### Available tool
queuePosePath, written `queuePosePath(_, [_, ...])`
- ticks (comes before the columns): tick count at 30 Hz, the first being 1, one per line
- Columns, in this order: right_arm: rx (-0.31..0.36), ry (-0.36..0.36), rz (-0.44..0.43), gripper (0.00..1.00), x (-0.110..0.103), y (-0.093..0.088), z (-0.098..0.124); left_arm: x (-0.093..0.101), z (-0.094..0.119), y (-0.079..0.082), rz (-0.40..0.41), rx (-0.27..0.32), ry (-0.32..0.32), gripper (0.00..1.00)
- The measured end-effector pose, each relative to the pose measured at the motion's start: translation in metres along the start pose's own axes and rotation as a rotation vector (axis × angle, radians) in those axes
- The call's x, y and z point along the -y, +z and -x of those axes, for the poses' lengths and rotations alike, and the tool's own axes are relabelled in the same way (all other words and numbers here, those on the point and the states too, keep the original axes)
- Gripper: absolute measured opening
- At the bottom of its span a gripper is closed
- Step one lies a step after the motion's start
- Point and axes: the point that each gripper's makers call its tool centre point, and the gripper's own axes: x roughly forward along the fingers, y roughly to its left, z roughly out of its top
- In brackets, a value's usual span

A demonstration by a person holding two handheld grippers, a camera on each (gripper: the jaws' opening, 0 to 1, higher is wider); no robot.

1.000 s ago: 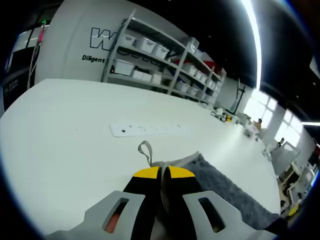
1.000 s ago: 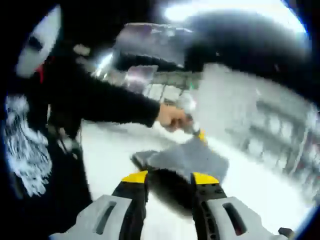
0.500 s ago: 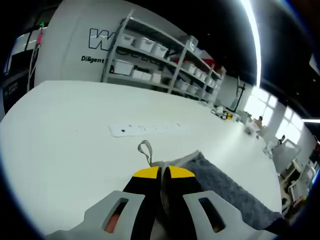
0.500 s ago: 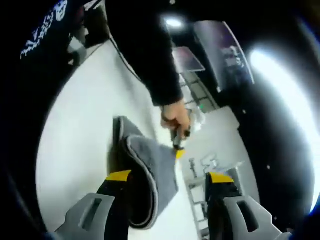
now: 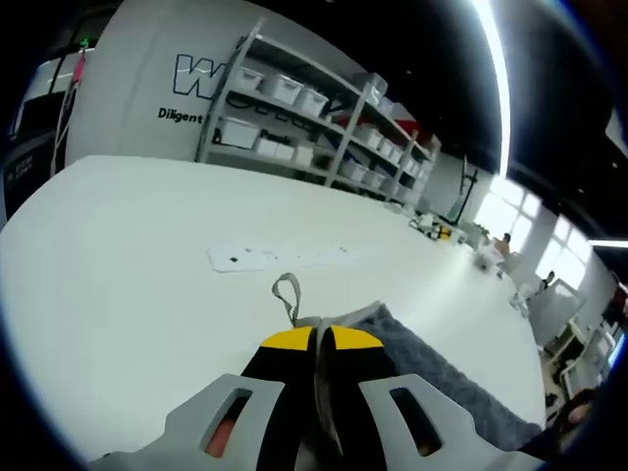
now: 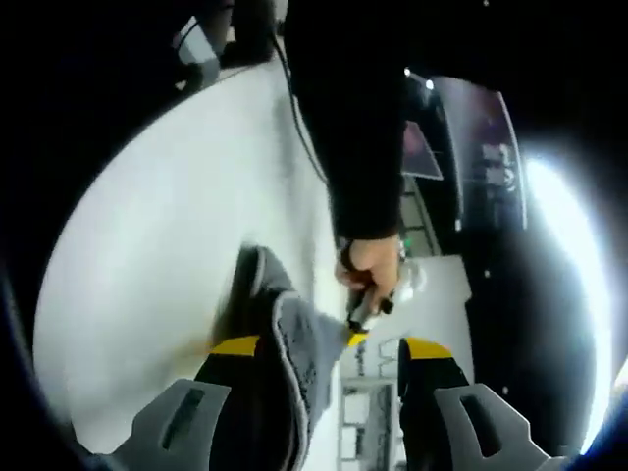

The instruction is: Open the folded towel by lifting each exposed corner and separating the folded layers until the towel lies flat within the target outline without major curled edges

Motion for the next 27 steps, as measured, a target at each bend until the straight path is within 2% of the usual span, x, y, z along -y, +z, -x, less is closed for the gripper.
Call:
queuePosePath(7, [0.006,-0.043,-0.013,0.32,0.013,0.002,0.001,0.001,0.002,0.001,0.009,0.002,-0.006,0.04])
queuePosePath(10, [0.011,-0.008,-0.007,0.34,0.004,0.004,-0.002,0.001,0.001,0.001,0.011,0.0,-0.007,0.04])
queuePosePath(12, [0.008,0.014,0.017,0.33,-0.003,0.004,-0.004,0.002,0.001,0.001,0.013,0.0,-0.008,0.04])
queuePosePath(14, [0.009,0.022,0.019,0.28,-0.004,0.005,-0.004,0.002,0.001,0.0,0.012,0.0,-0.008,0.04])
queuePosePath(17, [0.015,0.022,0.031,0.27,-0.004,0.008,-0.008,0.002,0.001,0.0,0.014,0.0,-0.008,0.04])
queuePosePath(20, [0.03,0.113,0.026,0.27,-0.022,0.011,-0.013,0.003,0.001,0.0,0.021,0.003,-0.011,0.04])
queuePosePath(22, [0.03,0.101,0.024,0.2,-0.021,0.01,-0.014,0.002,0.001,0.0,0.024,0.003,-0.013,0.04])
queuePosePath(23, [0.029,0.094,0.016,0.09,-0.02,0.01,-0.014,0.002,0.001,0.001,0.024,0.003,-0.013,0.04])
queuePosePath(24, [0.033,0.089,-0.006,0.02,-0.018,0.011,-0.013,0.002,0.002,0.001,0.024,0.003,-0.013,0.04])
queuePosePath(27, [0.035,0.073,-0.047,0.01,-0.013,0.01,-0.011,0.001,0.002,0.001,0.025,0.003,-0.015,0.04])
